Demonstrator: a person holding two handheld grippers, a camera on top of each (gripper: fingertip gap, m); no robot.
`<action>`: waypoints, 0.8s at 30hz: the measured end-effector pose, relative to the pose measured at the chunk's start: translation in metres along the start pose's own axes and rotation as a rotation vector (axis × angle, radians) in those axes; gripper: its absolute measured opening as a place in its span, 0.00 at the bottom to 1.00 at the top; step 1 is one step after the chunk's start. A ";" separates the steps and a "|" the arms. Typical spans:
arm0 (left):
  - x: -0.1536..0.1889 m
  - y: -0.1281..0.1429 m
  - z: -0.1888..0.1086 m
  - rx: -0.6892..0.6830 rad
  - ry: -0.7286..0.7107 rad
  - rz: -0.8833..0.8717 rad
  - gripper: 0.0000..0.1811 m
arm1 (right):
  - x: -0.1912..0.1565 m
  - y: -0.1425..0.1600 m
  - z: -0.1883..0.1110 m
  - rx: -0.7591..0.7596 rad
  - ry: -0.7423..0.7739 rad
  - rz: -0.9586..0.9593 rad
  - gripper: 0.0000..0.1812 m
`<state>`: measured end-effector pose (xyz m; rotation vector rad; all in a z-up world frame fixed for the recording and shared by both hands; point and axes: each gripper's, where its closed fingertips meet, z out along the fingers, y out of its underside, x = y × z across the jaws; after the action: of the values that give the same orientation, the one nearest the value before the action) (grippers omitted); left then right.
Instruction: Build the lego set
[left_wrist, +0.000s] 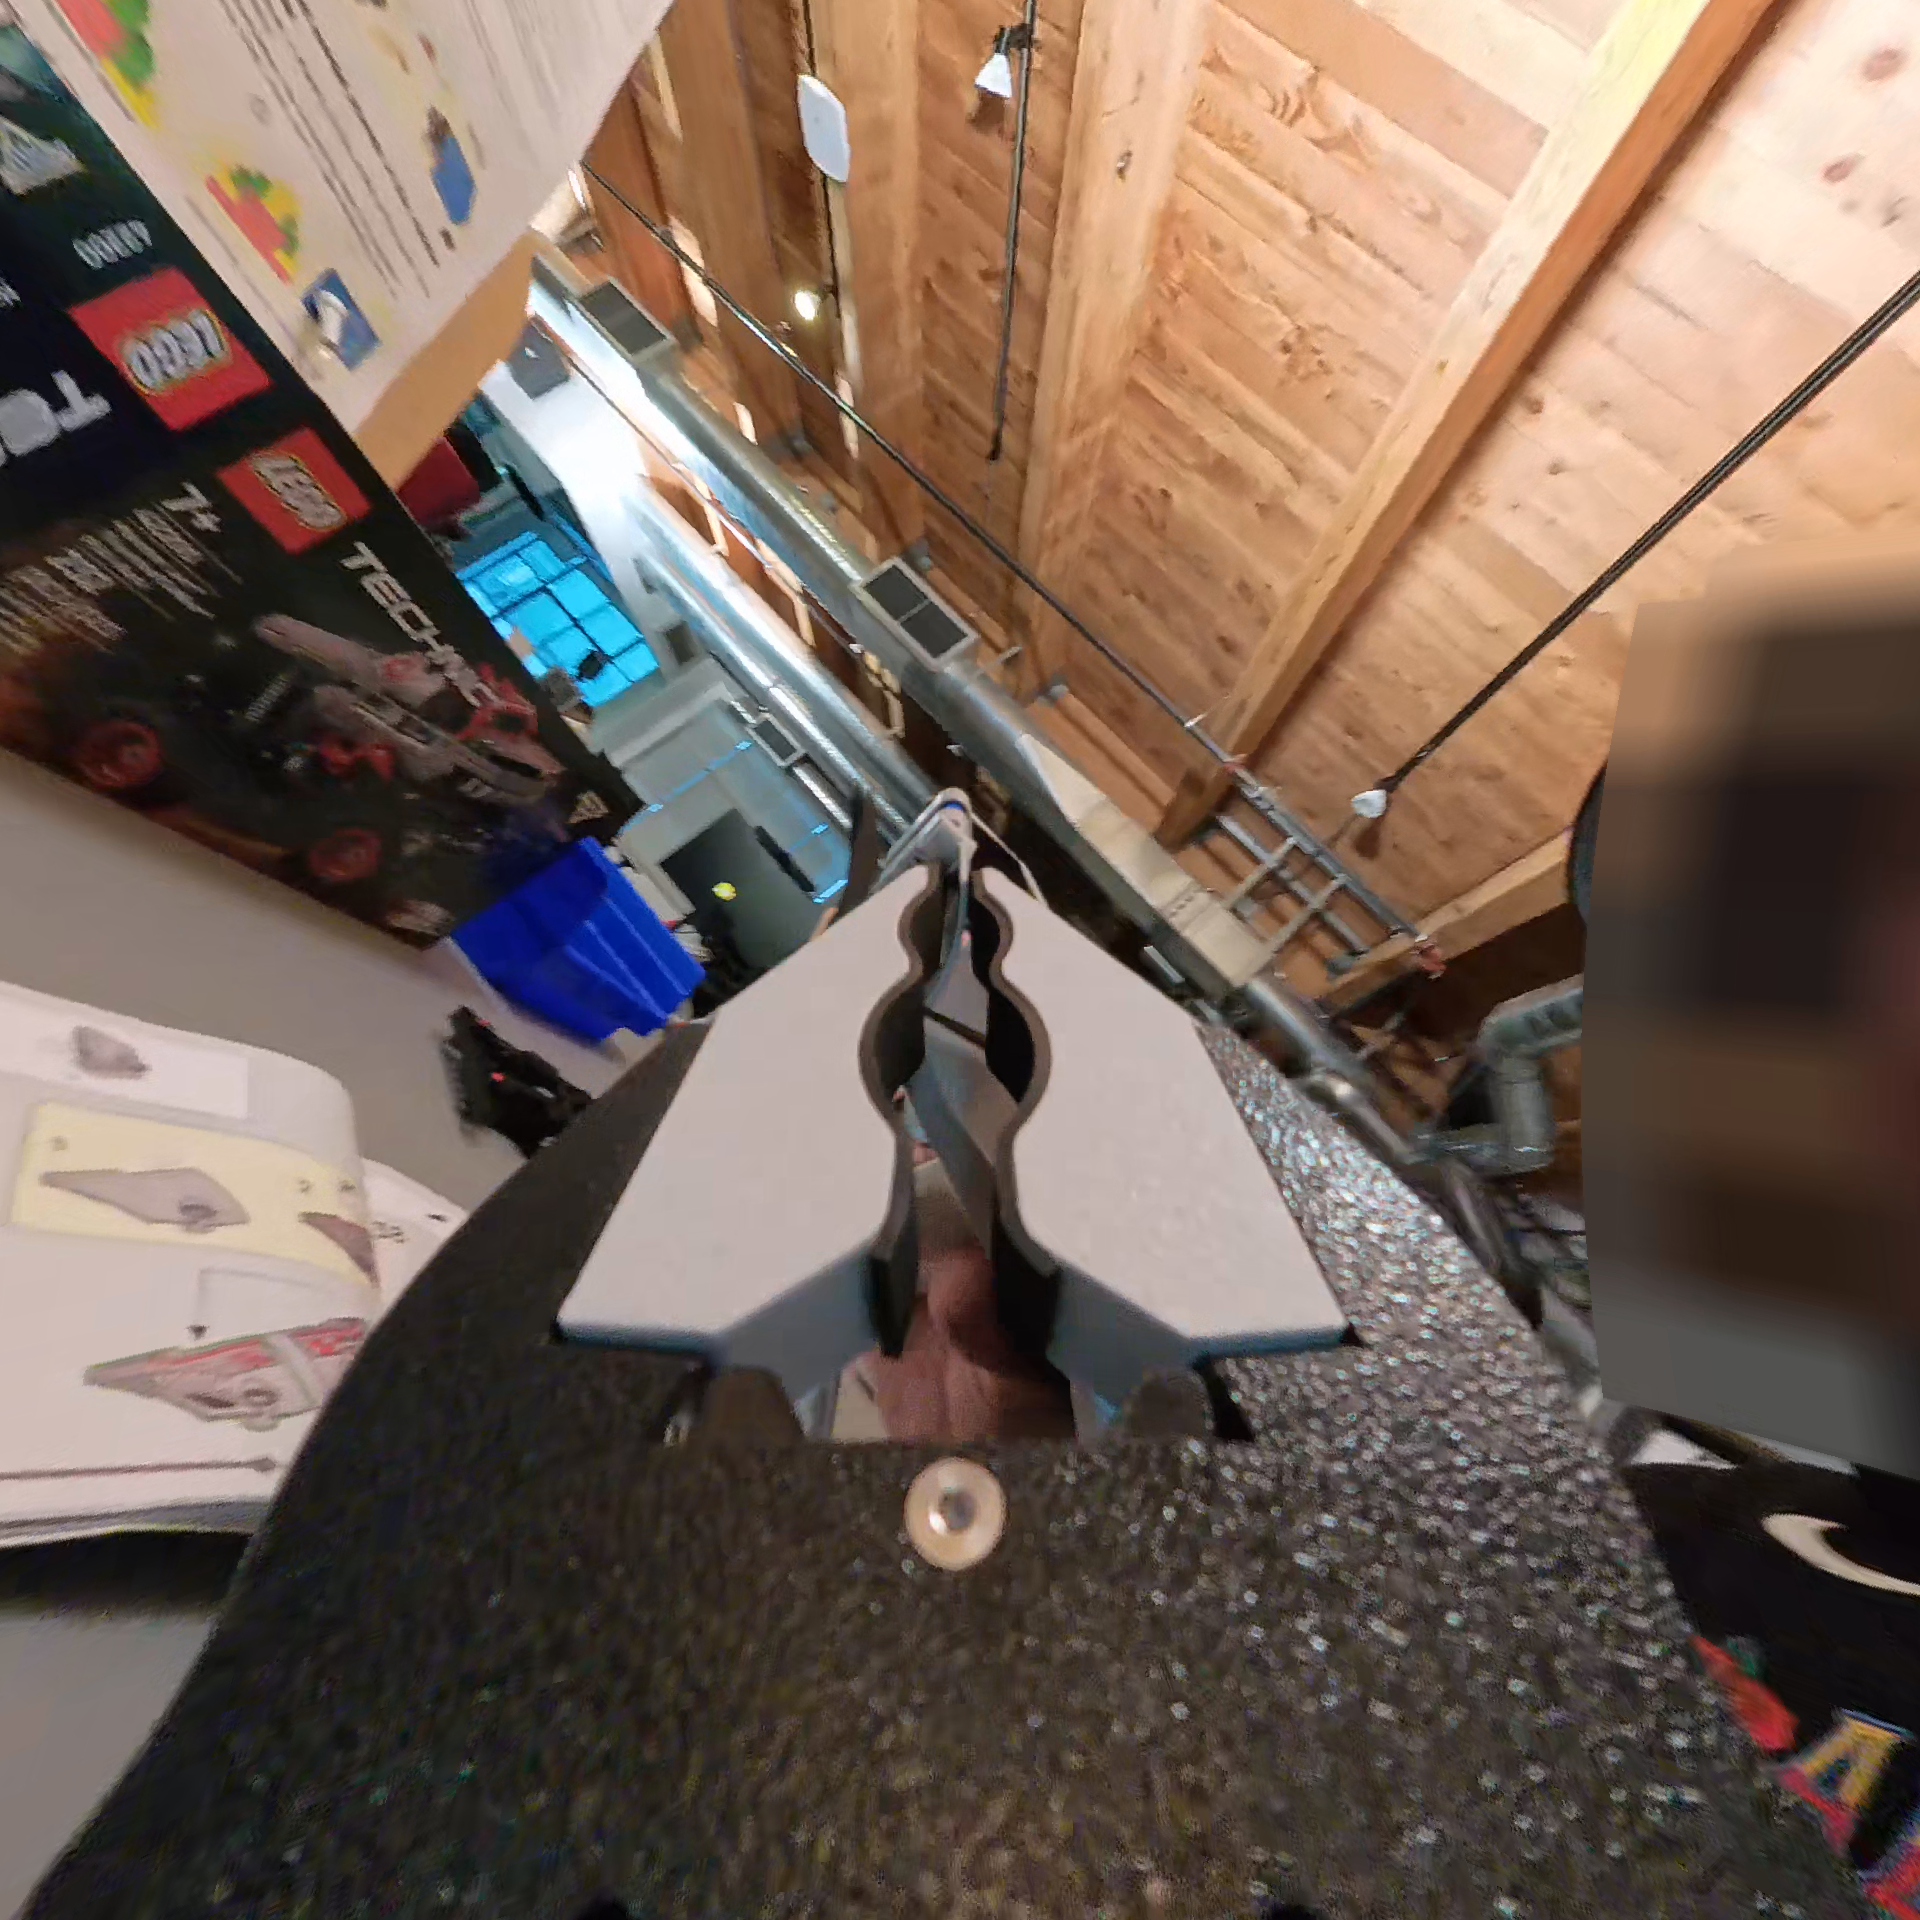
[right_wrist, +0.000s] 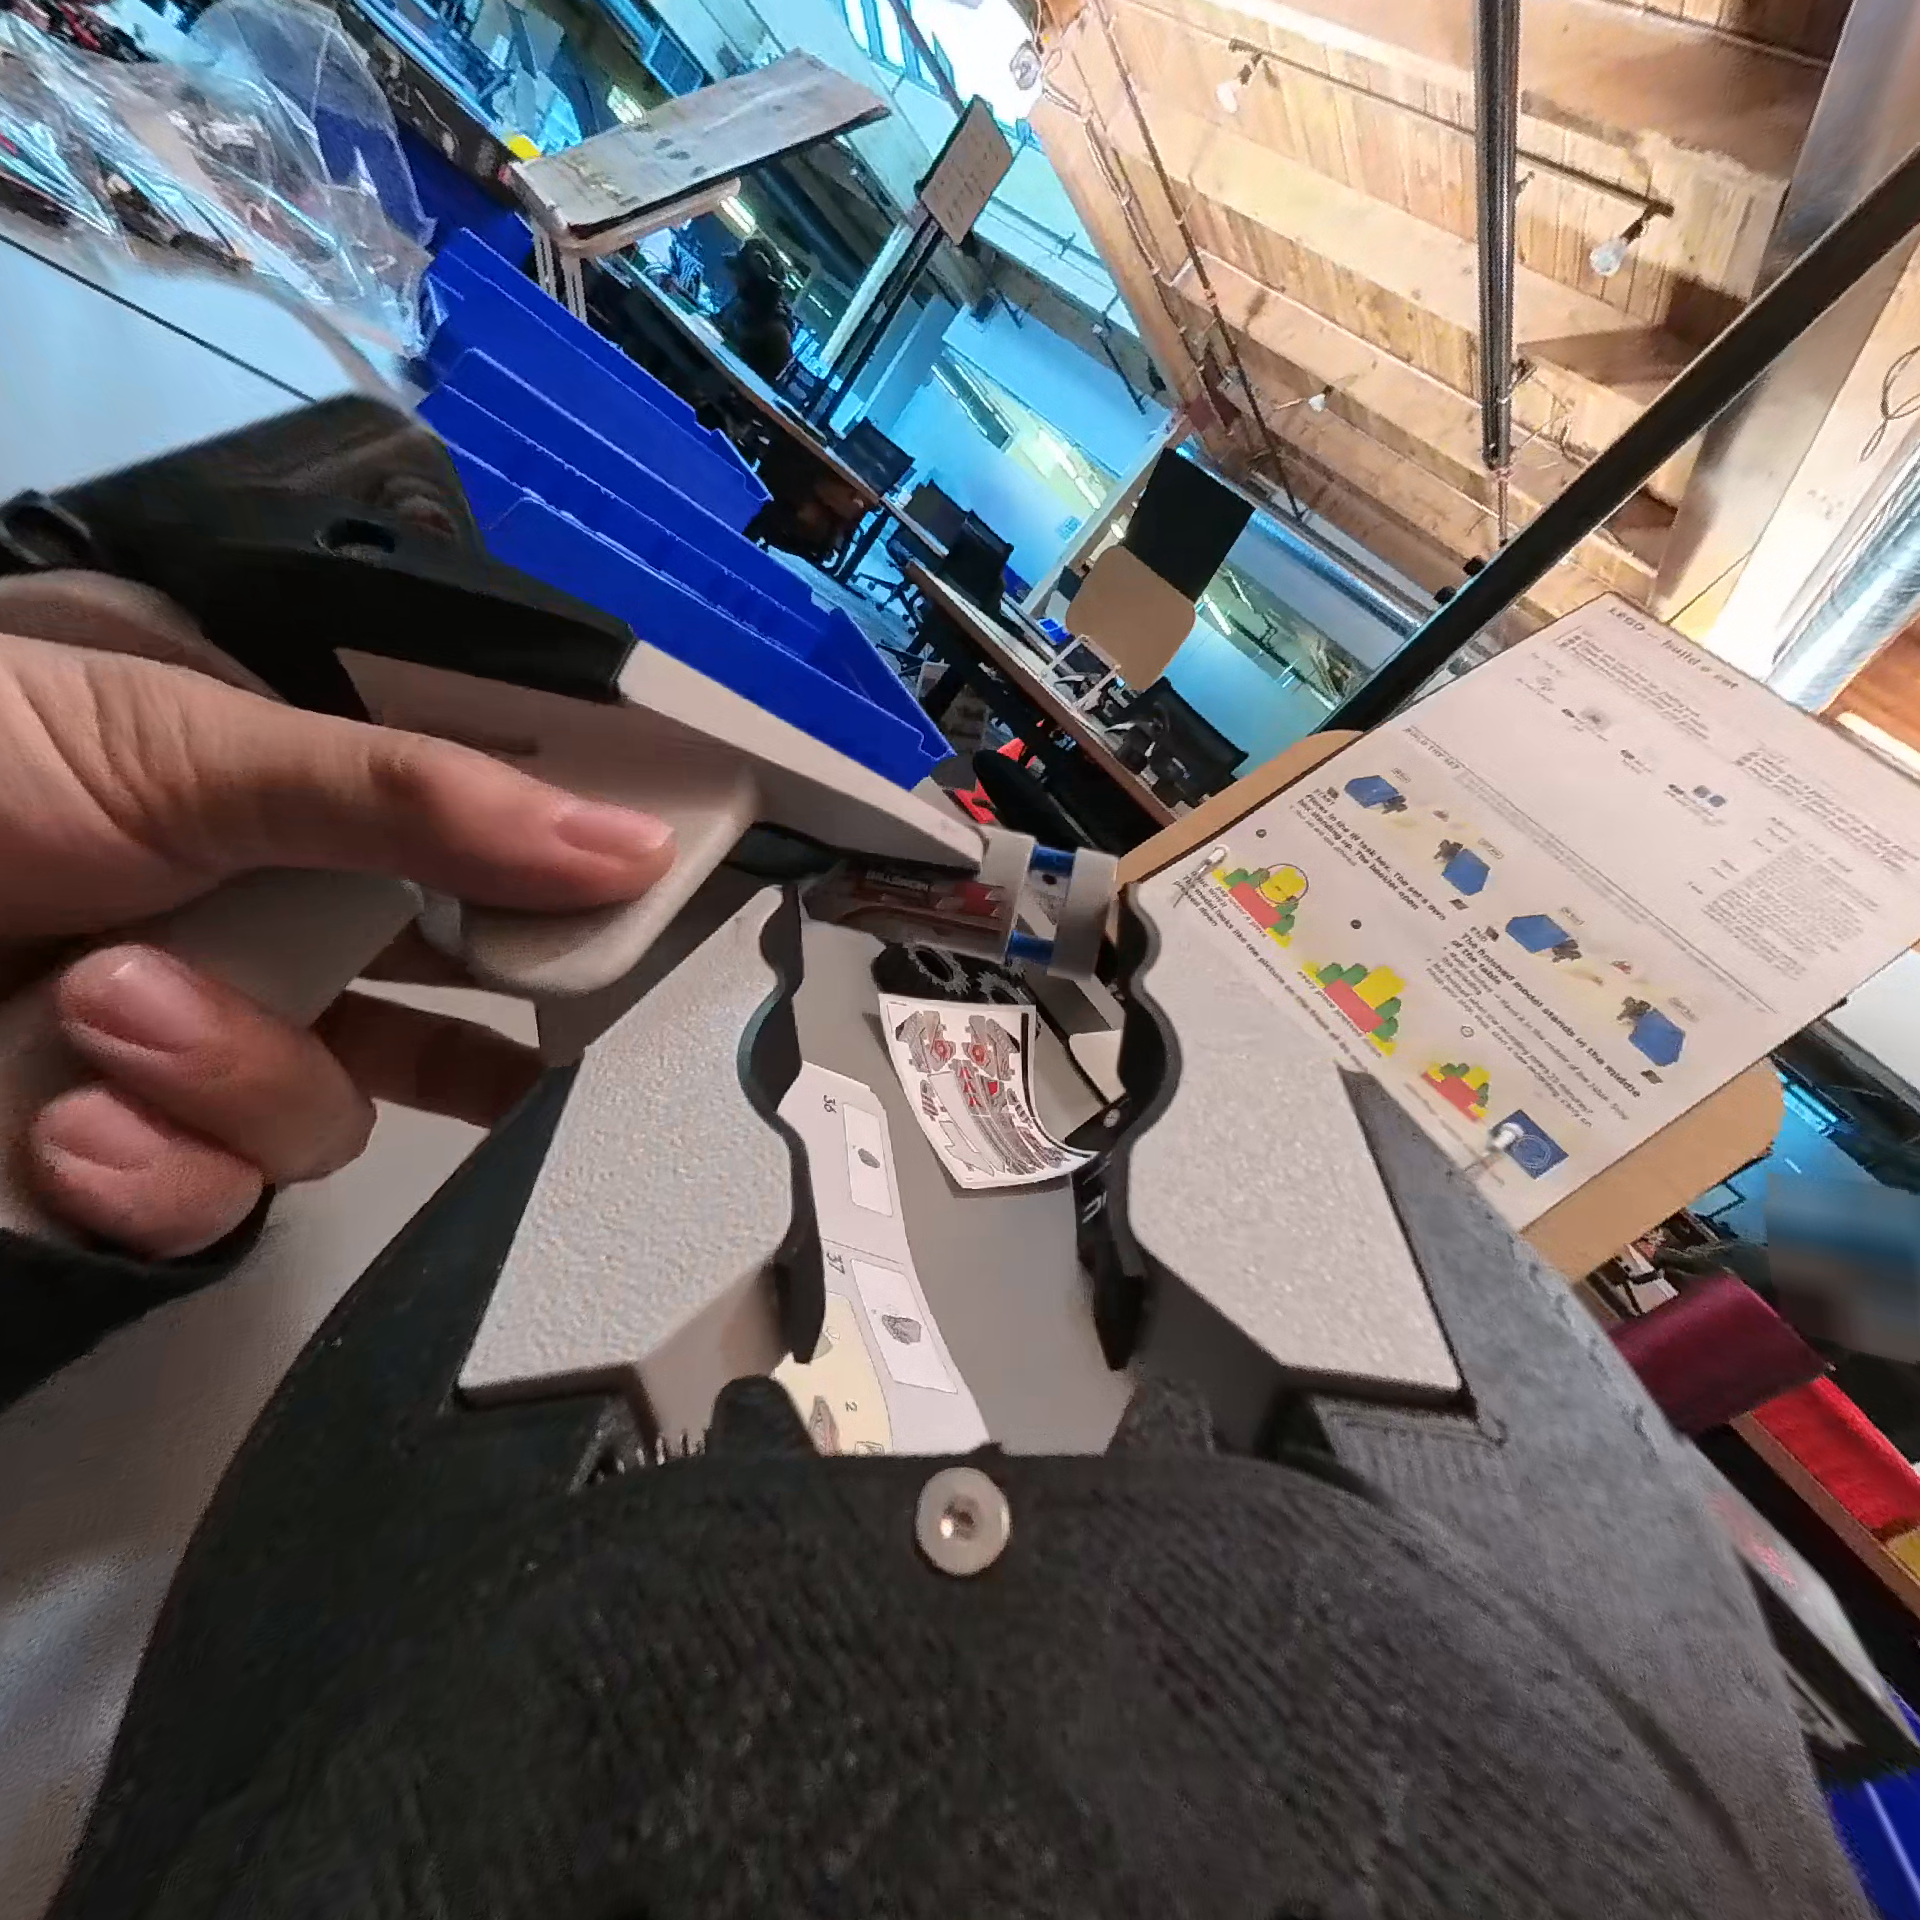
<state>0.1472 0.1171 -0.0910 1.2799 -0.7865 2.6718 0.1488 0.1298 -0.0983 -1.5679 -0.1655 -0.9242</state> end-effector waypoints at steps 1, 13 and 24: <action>0.002 0.001 0.000 -0.010 -0.004 0.041 0.00 | 0.000 0.002 0.001 -0.005 0.002 0.010 0.32; 0.015 0.015 0.007 -0.165 -0.009 0.455 0.02 | 0.009 -0.004 -0.008 0.045 -0.005 -0.004 0.31; 0.005 0.024 0.004 -0.429 -0.088 0.673 0.07 | 0.012 0.007 -0.014 0.064 -0.079 0.036 0.31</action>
<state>0.1403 0.0937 -0.0949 1.1672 -1.9716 2.6335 0.1549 0.1110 -0.0973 -1.5437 -0.2204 -0.8218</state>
